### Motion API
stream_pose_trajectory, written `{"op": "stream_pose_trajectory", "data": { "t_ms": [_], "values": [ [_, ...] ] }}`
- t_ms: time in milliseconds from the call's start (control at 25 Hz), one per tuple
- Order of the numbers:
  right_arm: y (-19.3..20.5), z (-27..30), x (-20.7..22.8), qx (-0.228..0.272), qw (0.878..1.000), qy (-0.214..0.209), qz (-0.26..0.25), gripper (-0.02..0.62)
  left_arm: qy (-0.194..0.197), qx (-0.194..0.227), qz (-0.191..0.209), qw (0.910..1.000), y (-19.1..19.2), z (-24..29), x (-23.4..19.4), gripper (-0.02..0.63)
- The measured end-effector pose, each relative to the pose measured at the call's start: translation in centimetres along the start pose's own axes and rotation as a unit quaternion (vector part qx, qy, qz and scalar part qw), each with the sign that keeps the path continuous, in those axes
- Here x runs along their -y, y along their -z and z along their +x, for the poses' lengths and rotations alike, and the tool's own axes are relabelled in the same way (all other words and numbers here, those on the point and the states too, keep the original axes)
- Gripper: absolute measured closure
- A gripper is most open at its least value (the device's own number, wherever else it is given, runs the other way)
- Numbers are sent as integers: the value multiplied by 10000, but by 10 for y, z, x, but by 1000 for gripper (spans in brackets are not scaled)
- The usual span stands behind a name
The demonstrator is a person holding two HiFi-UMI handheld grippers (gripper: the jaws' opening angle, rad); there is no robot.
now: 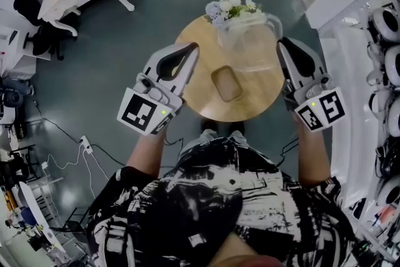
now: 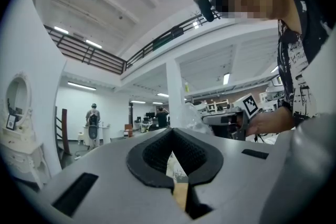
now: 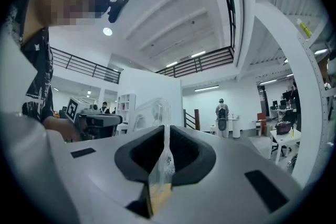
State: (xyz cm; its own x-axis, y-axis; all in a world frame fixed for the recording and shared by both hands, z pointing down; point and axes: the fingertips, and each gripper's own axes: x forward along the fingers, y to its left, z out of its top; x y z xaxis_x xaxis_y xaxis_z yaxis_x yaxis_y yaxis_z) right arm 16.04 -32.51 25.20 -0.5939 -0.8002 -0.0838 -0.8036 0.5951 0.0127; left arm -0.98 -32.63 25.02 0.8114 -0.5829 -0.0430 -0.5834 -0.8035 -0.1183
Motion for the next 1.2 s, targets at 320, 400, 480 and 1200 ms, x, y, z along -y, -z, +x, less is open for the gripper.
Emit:
{"op": "stream_pose_trajectory", "data": {
  "t_ms": [320,400,480,1200],
  "values": [
    [10,0,-1,-85,10000,-6,-35,565,6,-1,-13,10000,2,5,4,606],
    [10,0,-1,-86,9999,-22,-50,565,1,-4,-20,10000,2,6,4,606],
    [9,0,-2,-78,9999,-37,-64,565,-6,-6,-21,10000,1,6,5,606],
    [12,-3,-6,-98,9999,-40,-111,565,-23,-4,-43,10000,4,2,9,606]
  ]
}}
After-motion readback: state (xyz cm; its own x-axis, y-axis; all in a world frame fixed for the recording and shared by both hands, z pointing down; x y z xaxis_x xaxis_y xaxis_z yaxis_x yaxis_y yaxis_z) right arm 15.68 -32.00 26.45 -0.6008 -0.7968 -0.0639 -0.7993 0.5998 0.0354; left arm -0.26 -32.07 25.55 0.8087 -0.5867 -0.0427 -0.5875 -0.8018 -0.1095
